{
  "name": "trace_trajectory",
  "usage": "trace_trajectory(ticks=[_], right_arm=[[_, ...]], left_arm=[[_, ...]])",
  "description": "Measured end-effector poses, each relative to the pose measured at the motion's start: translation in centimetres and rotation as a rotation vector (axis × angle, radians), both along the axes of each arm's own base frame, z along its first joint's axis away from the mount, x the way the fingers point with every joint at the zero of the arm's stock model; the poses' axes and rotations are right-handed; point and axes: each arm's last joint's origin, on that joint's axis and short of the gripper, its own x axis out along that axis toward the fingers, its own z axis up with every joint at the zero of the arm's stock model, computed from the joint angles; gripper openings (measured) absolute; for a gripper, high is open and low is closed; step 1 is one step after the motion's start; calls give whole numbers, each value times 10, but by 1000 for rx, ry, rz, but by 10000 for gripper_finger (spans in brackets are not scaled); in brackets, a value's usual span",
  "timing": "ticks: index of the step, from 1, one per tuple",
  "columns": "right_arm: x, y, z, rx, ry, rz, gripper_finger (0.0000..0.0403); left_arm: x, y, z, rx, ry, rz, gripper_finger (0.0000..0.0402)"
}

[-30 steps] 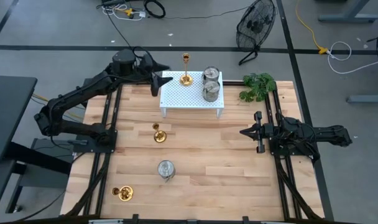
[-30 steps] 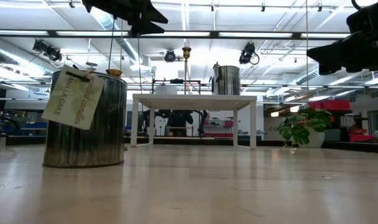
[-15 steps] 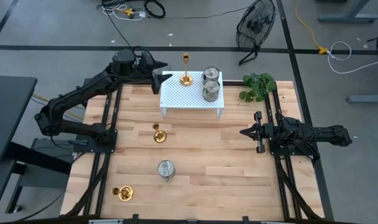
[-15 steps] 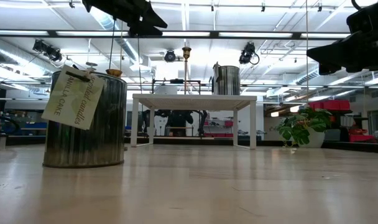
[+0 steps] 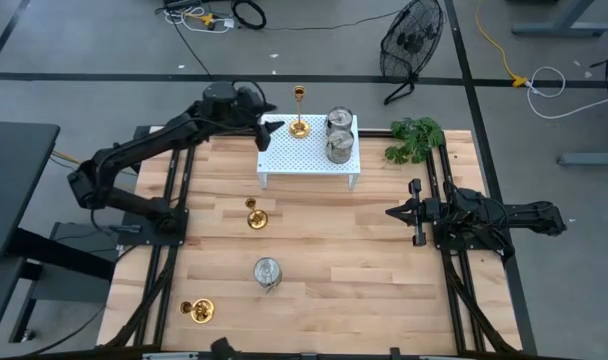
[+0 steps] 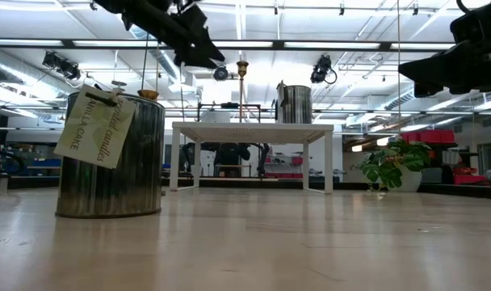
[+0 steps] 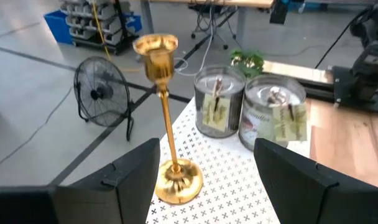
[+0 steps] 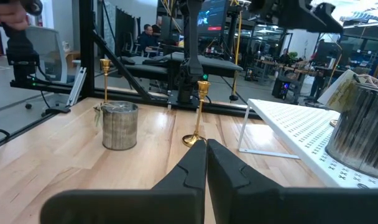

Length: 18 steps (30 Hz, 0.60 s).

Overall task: Pick & Place candle stick holders
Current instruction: Adjust the candle holder on the shelf

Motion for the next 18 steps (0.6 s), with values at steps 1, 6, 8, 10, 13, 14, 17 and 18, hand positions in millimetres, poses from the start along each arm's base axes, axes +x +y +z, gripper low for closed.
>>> trace_trajectory(ticks=[1, 6, 8, 10, 13, 14, 17, 18], right_arm=[[0, 0, 0, 0, 0, 0, 17], [0, 0, 0, 0, 0, 0, 17], [0, 0, 0, 0, 0, 0, 17], [0, 0, 0, 0, 0, 0, 17], [0, 0, 0, 0, 0, 0, 17], [0, 0, 0, 0, 0, 0, 17], [0, 0, 0, 0, 0, 0, 17], [0, 0, 0, 0, 0, 0, 17]], left_arm=[[2, 2, -3, -6, 8, 0, 271], [15, 12, -16, -8, 18, 28, 271], [20, 16, -22, -7, 23, 41, 271], [24, 20, -27, -3, 24, 52, 271], [30, 26, -35, -7, 27, 90, 271], [33, 28, -39, -12, 24, 95, 270], [41, 33, -47, -29, -1, 97, 270], [43, 35, -49, -29, -11, 98, 270]])
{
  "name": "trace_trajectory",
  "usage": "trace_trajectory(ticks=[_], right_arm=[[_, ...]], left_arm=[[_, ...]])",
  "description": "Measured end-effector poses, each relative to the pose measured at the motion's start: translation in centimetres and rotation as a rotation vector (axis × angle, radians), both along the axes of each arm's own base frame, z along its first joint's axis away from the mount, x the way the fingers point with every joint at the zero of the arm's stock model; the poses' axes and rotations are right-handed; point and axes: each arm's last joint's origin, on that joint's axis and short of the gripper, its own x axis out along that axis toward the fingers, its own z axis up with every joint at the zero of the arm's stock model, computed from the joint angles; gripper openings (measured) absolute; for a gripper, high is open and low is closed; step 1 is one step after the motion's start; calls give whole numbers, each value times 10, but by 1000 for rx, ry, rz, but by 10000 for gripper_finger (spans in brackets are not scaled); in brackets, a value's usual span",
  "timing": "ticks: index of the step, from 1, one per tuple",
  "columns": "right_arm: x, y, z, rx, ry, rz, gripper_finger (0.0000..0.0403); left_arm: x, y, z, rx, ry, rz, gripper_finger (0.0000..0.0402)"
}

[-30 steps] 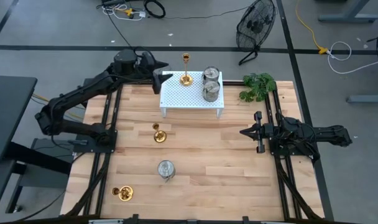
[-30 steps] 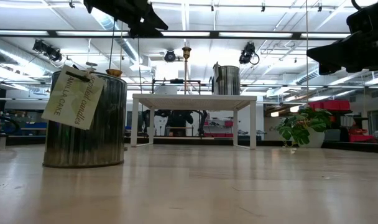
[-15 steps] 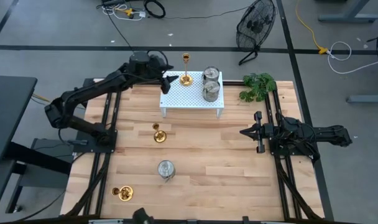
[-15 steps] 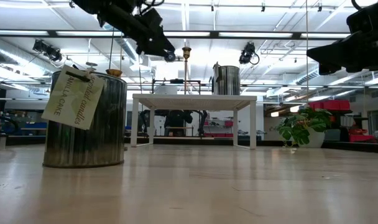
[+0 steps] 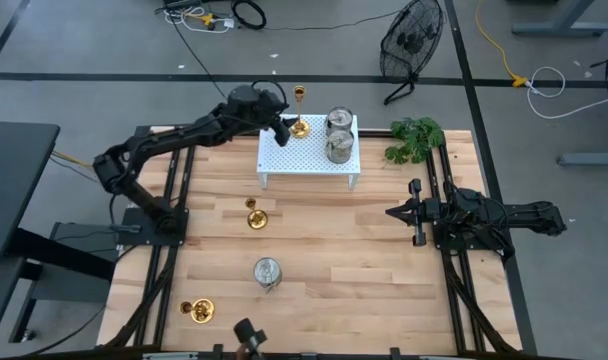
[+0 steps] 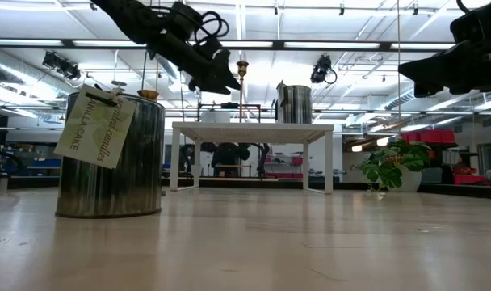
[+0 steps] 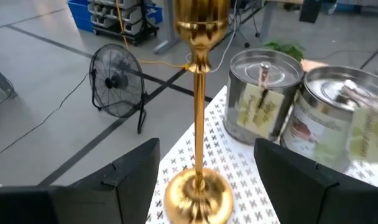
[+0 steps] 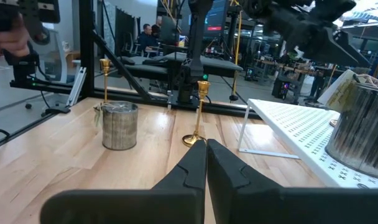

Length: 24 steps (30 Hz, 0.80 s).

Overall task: Pick & Place candle stick holders
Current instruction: Adjust the candle holder on the shelf

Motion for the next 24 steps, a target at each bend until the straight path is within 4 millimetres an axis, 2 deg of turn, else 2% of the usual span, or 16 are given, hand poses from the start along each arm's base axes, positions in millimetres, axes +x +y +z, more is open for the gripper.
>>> trace_trajectory(ticks=[13, 24], right_arm=[[0, 0, 0, 0, 0, 0, 17], [0, 0, 0, 0, 0, 0, 17]], left_arm=[[20, 21, -28, -1, -76, 35, 270], [26, 27, -31, 27, -143, 62, 242]])
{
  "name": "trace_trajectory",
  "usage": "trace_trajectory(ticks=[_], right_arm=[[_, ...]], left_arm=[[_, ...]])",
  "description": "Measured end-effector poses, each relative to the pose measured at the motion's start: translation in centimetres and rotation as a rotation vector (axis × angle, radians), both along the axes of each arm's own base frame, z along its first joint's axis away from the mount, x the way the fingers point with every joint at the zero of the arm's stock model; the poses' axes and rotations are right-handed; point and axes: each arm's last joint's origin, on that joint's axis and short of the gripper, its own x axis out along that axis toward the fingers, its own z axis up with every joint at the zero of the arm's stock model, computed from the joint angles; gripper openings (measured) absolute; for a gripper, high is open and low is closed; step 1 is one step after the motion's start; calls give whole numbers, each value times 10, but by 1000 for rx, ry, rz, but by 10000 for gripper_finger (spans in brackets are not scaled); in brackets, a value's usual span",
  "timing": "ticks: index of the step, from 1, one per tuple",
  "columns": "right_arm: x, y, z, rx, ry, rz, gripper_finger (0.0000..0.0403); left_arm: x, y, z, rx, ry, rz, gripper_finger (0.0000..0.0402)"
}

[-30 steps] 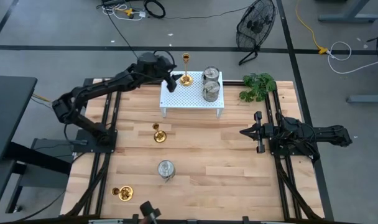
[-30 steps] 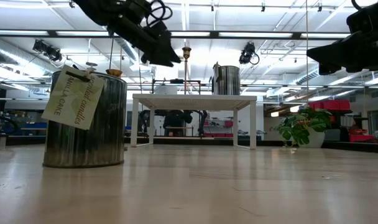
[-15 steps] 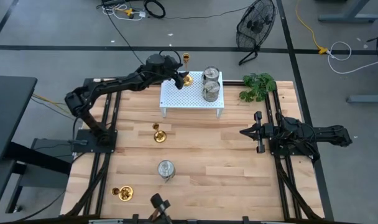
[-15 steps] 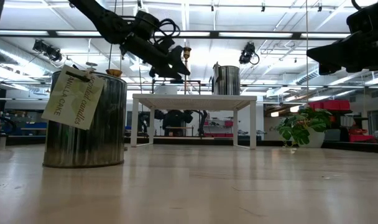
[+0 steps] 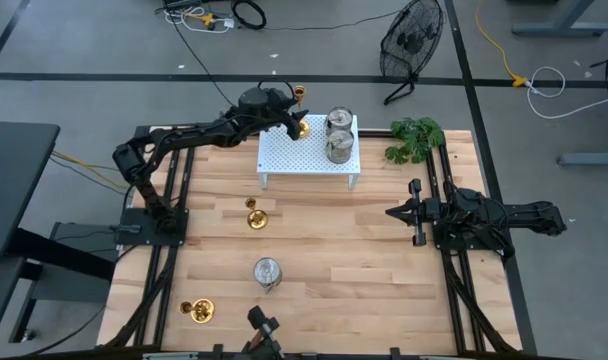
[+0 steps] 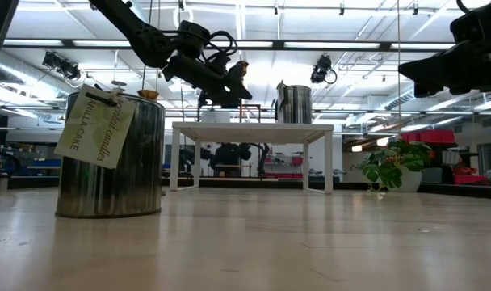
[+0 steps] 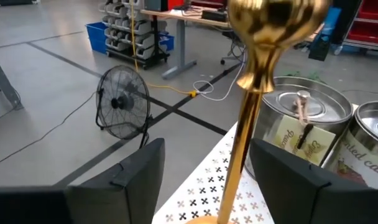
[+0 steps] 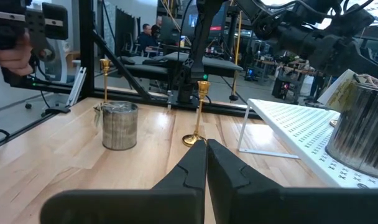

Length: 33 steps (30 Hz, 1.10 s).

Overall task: Pick & Place candle stick holders
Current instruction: Adjust the candle holder on the shelf

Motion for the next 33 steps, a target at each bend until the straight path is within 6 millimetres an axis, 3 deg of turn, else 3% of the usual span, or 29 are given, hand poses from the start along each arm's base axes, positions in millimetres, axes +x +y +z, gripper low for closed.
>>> trace_trajectory(ticks=[33], right_arm=[[0, 0, 0, 0, 0, 0, 17]], left_arm=[[0, 0, 1, 8, -5, -1, 107]])
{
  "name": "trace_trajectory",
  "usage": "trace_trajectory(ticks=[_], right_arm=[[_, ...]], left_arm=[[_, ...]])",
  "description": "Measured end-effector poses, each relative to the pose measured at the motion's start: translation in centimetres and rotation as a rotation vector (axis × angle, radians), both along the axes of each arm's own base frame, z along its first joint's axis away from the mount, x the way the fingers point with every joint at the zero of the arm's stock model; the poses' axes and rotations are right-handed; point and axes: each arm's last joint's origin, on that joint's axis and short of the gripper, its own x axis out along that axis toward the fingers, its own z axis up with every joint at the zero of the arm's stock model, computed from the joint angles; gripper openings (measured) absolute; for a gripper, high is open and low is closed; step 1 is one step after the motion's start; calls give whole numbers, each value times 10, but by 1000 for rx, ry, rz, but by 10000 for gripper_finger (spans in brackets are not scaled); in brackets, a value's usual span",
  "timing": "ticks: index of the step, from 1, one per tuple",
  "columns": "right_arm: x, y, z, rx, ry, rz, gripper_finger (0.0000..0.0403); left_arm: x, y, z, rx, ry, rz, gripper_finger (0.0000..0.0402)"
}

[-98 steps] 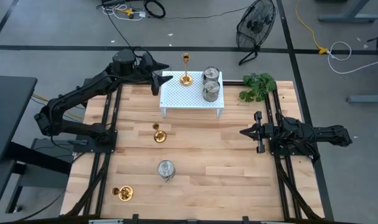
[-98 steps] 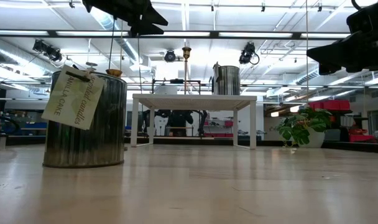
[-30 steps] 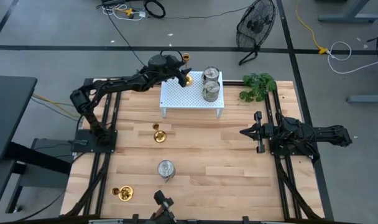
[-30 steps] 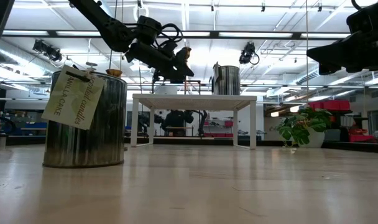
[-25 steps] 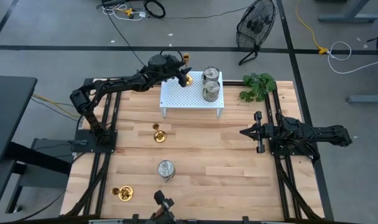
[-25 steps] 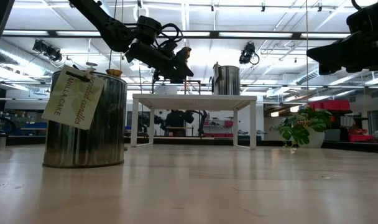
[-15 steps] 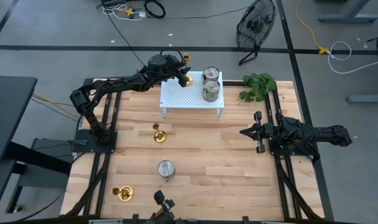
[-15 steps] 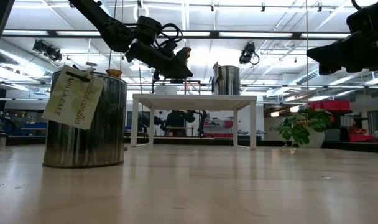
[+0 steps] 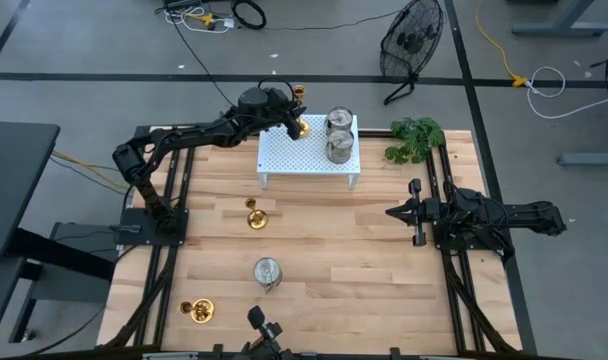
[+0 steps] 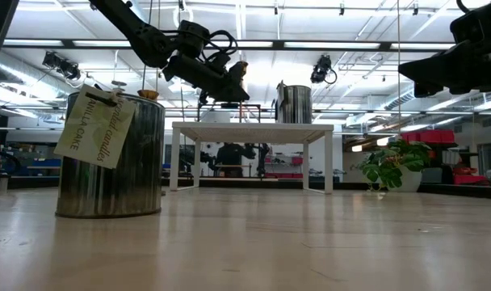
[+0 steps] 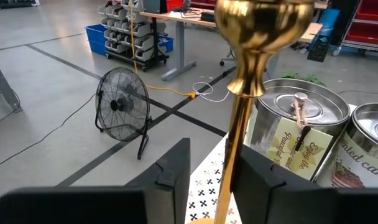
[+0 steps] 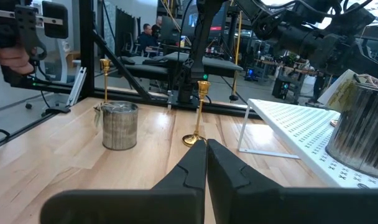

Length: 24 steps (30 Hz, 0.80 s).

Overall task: Pick & Place candle stick holders
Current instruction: Adjust the candle holder on the shelf

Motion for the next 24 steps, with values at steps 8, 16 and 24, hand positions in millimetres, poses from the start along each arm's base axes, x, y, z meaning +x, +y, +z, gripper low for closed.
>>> trace_trajectory(ticks=[8, 16, 24], right_arm=[[0, 0, 0, 0, 0, 0, 17], [0, 0, 0, 0, -1, 0, 17], [0, 0, 0, 0, 0, 0, 17]], left_arm=[[0, 0, 0, 0, 0, 1, 88], [0, 0, 0, 1, 0, 1, 80], [0, 0, 0, 1, 0, 1, 80]])
